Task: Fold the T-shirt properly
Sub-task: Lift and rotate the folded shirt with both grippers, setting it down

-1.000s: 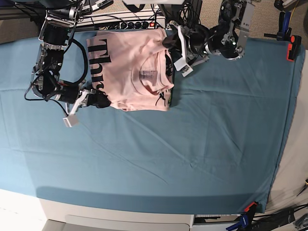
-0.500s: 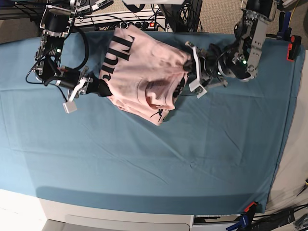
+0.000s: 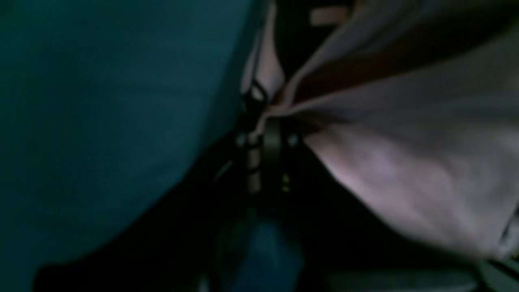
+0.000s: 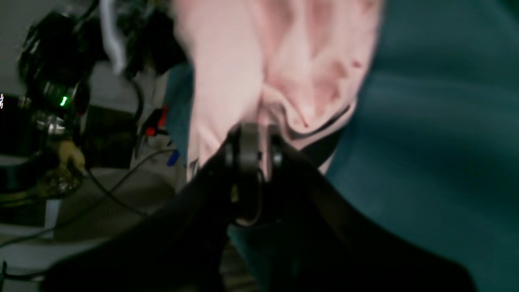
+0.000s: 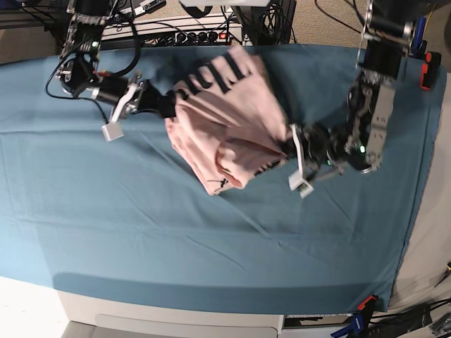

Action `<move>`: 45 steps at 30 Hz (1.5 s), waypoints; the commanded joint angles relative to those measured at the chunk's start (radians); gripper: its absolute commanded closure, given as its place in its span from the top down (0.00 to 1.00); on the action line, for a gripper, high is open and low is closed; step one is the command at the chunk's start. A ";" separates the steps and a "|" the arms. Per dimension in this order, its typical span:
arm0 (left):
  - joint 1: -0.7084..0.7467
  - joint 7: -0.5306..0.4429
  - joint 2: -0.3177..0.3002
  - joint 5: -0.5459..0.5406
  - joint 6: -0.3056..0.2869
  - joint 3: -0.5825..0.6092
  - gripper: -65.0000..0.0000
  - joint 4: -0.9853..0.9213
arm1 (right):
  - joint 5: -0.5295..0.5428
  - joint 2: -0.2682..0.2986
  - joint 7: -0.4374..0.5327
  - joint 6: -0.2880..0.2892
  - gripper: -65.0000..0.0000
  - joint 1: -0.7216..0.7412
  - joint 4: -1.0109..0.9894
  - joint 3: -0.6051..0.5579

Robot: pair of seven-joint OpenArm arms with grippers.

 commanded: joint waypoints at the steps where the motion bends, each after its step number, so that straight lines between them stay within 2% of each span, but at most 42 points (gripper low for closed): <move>1: -0.046 -0.006 -0.014 0.036 0.022 -0.009 0.00 -0.005 | 0.028 -0.002 0.001 0.006 0.00 -0.008 0.039 0.007; 9: -0.174 -0.004 -0.015 0.031 0.021 -0.009 0.00 -0.072 | 0.027 -0.132 0.001 0.006 0.00 -0.064 0.129 0.006; 13: -0.191 -0.005 -0.012 0.019 0.018 -0.009 0.00 -0.072 | 0.021 -0.164 0.001 0.006 0.00 -0.064 0.129 0.005; 23: -0.190 -0.005 0.047 0.016 0.015 -0.009 0.00 -0.072 | 0.014 -0.167 0.001 0.006 0.00 -0.064 0.129 -0.087; 28: -0.190 -0.008 0.081 0.017 0.014 -0.009 0.00 -0.072 | -0.056 -0.167 0.001 0.006 0.00 -0.064 0.129 -0.156; 42: -0.192 -0.050 0.085 0.036 0.014 -0.009 0.00 -0.072 | -0.061 -0.167 0.001 0.006 0.00 -0.064 0.129 -0.169; 43: -0.192 -0.061 0.085 0.057 0.015 -0.009 0.06 -0.072 | -0.061 -0.167 0.001 0.006 0.00 -0.061 0.129 -0.169; 45: -0.193 -0.083 0.084 0.097 0.016 -0.009 0.28 -0.072 | -0.062 -0.167 0.001 0.006 0.00 -0.058 0.129 -0.169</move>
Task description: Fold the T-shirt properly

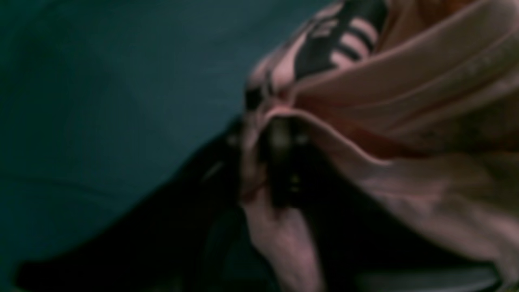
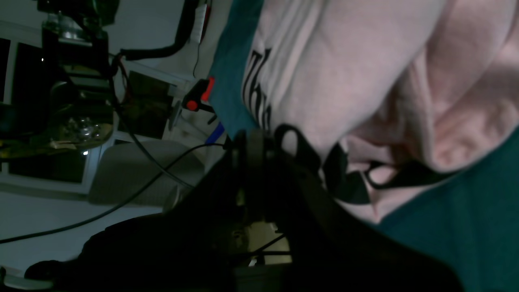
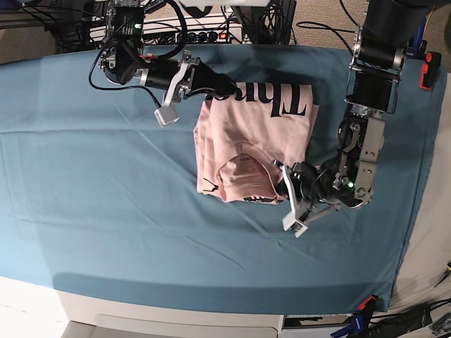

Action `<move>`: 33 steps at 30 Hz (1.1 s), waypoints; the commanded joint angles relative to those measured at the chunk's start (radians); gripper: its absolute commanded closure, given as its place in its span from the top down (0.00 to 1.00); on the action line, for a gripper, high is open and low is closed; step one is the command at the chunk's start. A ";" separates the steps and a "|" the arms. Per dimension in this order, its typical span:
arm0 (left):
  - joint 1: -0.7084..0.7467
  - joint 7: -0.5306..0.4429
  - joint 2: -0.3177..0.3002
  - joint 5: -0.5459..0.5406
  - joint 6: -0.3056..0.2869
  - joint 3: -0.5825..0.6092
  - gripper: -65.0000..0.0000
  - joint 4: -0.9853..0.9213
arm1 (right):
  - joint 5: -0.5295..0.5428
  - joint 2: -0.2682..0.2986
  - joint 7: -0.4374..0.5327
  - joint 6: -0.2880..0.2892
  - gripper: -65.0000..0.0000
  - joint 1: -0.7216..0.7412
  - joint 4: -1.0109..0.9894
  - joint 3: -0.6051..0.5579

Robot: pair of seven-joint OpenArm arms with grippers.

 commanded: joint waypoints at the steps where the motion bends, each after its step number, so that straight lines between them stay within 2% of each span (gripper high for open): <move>1: -0.034 -0.026 0.000 0.008 0.000 -0.007 0.36 0.015 | 0.026 0.003 0.014 0.005 0.00 0.012 0.019 -0.001; 3: -0.041 -0.039 -0.002 0.053 0.005 -0.007 0.42 0.015 | 0.026 0.003 0.014 0.005 0.00 0.017 0.019 0.000; 9: -0.103 -0.044 -0.042 0.191 0.031 -0.007 0.42 0.015 | -0.002 0.021 0.014 0.005 0.00 0.070 0.019 0.005; 12: -0.143 -0.045 -0.103 0.256 0.064 -0.007 0.42 0.015 | -0.025 0.046 0.014 0.005 0.00 0.116 0.019 0.042; 17: -0.171 -0.033 -0.257 0.308 0.131 -0.008 0.42 0.015 | -0.084 0.122 0.014 0.005 0.00 0.187 0.019 0.174; 19: -0.164 0.016 -0.322 0.286 0.153 -0.008 0.40 0.015 | -0.101 0.170 0.014 0.005 0.00 0.200 0.019 0.233; 23: -0.138 0.164 -0.446 0.117 0.161 -0.008 0.28 0.015 | -0.131 0.282 0.014 0.005 0.00 0.187 0.019 0.345; 29: -0.004 0.219 -0.612 -0.020 0.125 -0.008 0.15 0.023 | -0.130 0.429 0.014 0.005 0.00 0.062 0.019 0.481; 33: 0.139 0.245 -0.697 -0.120 0.079 -0.010 0.11 0.062 | -0.115 0.467 0.014 0.005 0.00 -0.045 0.019 0.568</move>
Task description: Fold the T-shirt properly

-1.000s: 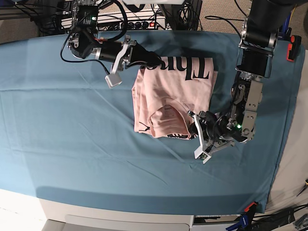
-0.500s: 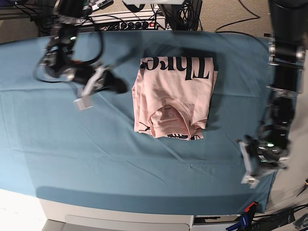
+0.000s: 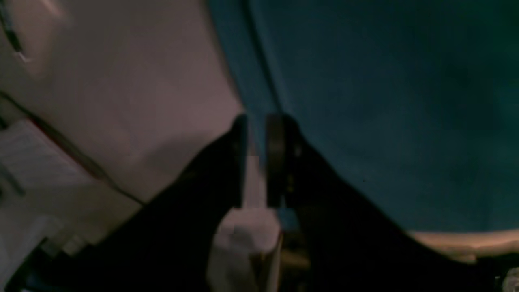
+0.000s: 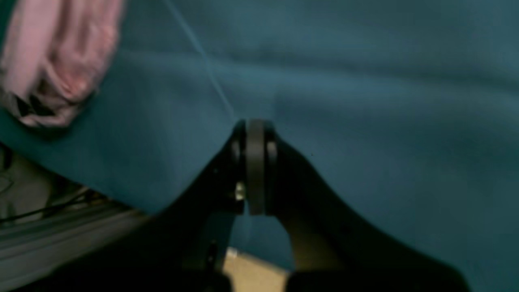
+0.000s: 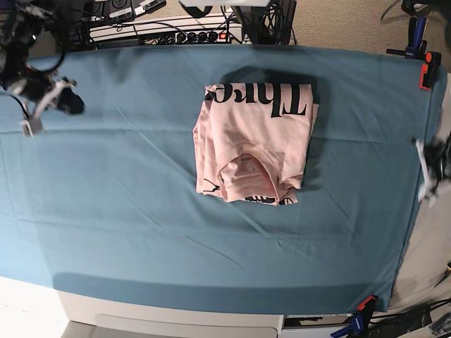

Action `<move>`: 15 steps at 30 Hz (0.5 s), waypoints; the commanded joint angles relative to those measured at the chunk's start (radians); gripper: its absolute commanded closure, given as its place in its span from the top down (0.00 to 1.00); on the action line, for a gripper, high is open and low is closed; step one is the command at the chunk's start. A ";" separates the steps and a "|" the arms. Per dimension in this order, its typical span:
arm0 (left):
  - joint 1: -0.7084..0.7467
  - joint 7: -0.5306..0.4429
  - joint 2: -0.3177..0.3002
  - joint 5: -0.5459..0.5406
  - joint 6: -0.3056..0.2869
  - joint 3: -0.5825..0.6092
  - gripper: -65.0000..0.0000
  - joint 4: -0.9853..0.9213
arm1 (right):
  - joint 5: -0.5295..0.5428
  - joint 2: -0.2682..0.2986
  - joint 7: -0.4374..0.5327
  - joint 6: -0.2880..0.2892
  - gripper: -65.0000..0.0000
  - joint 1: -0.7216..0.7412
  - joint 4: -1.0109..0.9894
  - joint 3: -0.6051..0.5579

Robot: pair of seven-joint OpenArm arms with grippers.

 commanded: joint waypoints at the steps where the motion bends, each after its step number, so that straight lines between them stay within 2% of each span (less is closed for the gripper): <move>1: 0.018 0.006 -0.043 -0.026 -0.007 -0.012 0.11 0.027 | 0.044 0.023 0.018 0.002 0.00 -0.016 0.014 0.034; 6: 0.231 0.036 -0.099 -0.157 -0.080 -0.012 0.11 0.166 | 0.154 0.022 0.018 0.002 0.00 -0.124 0.014 0.128; 12: 0.497 0.026 -0.101 -0.170 -0.103 -0.012 0.11 0.436 | 0.182 0.023 0.018 0.002 0.00 -0.200 0.014 0.176; 15: 0.653 0.007 -0.095 -0.128 -0.105 -0.012 0.11 0.568 | 0.182 0.021 0.018 0.002 0.00 -0.226 0.014 0.176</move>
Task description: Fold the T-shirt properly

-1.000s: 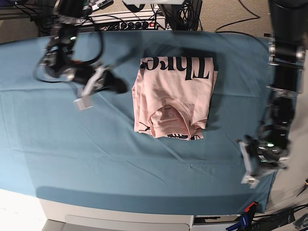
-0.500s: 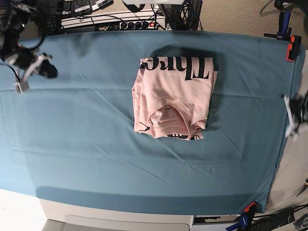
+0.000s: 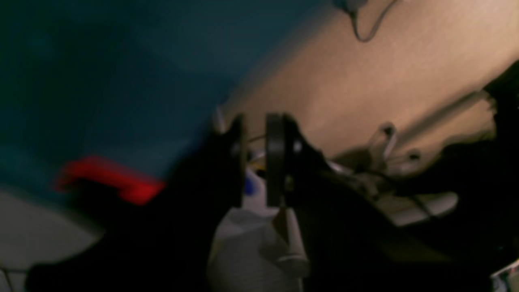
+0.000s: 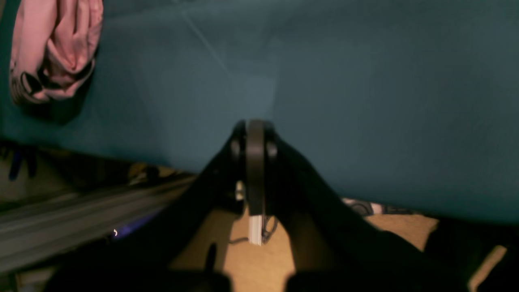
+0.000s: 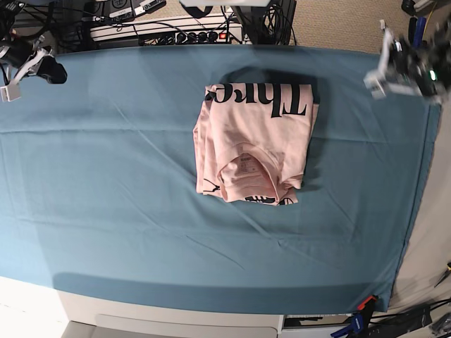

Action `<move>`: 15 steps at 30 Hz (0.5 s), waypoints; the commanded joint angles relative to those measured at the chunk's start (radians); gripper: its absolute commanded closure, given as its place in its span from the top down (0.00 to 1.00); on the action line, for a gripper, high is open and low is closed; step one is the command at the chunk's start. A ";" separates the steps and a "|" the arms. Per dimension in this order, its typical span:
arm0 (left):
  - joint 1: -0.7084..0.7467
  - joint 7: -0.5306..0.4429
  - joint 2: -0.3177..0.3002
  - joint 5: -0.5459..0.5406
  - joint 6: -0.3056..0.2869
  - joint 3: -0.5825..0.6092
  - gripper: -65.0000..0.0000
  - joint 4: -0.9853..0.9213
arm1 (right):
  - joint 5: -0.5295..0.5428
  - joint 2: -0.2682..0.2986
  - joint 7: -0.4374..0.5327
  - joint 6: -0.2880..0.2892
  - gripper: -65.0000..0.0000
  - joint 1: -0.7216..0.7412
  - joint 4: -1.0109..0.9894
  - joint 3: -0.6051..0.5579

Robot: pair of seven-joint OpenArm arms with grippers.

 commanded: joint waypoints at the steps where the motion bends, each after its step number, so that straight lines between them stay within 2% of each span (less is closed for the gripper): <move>1: 0.049 0.001 -0.012 0.025 -0.004 -0.008 0.11 0.045 | 0.021 0.021 0.018 0.001 0.00 -0.011 0.014 0.011; 4: 0.211 -0.018 0.037 0.087 0.020 -0.008 0.11 0.121 | 0.021 0.014 0.018 0.001 0.00 -0.016 0.014 0.011; 10: 0.454 -0.031 0.220 0.129 0.020 -0.007 0.11 0.133 | 0.019 0.012 0.018 0.001 0.00 -0.022 0.013 0.010; 15: 0.553 -0.138 0.333 0.160 -0.057 -0.007 0.11 0.082 | -0.010 -0.037 0.018 0.001 0.00 -0.097 0.011 0.008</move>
